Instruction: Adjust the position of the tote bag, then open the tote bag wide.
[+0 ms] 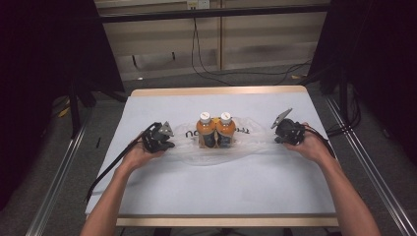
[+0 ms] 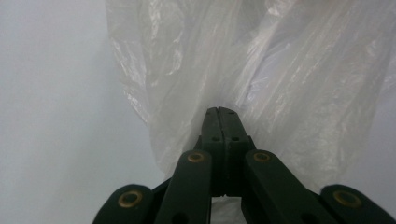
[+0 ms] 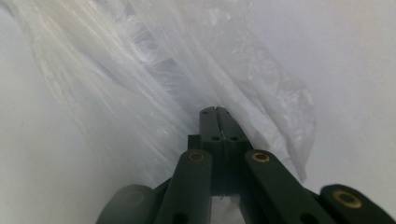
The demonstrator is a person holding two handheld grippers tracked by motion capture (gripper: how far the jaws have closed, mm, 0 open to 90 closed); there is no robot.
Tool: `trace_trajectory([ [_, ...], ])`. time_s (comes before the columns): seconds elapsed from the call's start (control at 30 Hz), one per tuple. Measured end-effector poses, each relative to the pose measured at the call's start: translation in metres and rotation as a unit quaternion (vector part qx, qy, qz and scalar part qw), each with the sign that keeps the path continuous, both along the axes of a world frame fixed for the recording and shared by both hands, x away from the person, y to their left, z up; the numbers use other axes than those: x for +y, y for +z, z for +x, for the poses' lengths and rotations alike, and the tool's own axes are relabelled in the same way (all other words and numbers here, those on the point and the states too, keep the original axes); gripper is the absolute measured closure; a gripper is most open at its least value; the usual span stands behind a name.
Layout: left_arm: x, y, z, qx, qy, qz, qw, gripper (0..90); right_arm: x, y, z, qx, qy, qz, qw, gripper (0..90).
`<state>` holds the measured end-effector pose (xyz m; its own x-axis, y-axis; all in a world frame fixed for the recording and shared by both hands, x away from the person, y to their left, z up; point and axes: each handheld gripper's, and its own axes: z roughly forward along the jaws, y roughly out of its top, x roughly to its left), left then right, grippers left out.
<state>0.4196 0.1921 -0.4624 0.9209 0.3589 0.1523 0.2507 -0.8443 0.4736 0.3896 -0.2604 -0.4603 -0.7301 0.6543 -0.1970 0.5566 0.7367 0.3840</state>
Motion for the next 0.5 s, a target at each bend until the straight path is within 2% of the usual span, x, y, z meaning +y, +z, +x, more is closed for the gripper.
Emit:
trace_trajectory([
  [0.1,0.009,-0.001,-0.001,0.003,0.011,-0.012,0.9999,90.0,0.002,-0.001,0.003,-0.006,0.002,0.017,0.9998,90.0],
  [0.17,0.017,-0.002,0.000,0.010,0.017,-0.032,0.9993,90.0,0.004,-0.002,0.004,-0.011,0.009,0.023,0.9996,90.0],
  [0.3,0.020,-0.003,-0.002,0.007,0.022,-0.037,0.9990,90.0,0.006,-0.002,0.004,-0.014,0.012,0.023,0.9996,90.0],
  [0.37,0.020,-0.002,-0.003,0.004,0.017,-0.028,0.9994,90.0,0.004,-0.002,0.003,-0.010,0.005,0.016,0.9998,90.0],
  [0.43,0.021,-0.002,-0.003,0.006,0.016,-0.028,0.9995,90.0,0.004,-0.002,0.002,-0.011,0.003,0.017,0.9998,90.0],
  [0.5,0.024,-0.003,-0.005,0.005,0.022,-0.035,0.9991,90.0,0.007,-0.002,0.001,-0.013,0.003,0.008,0.9999,90.0],
])
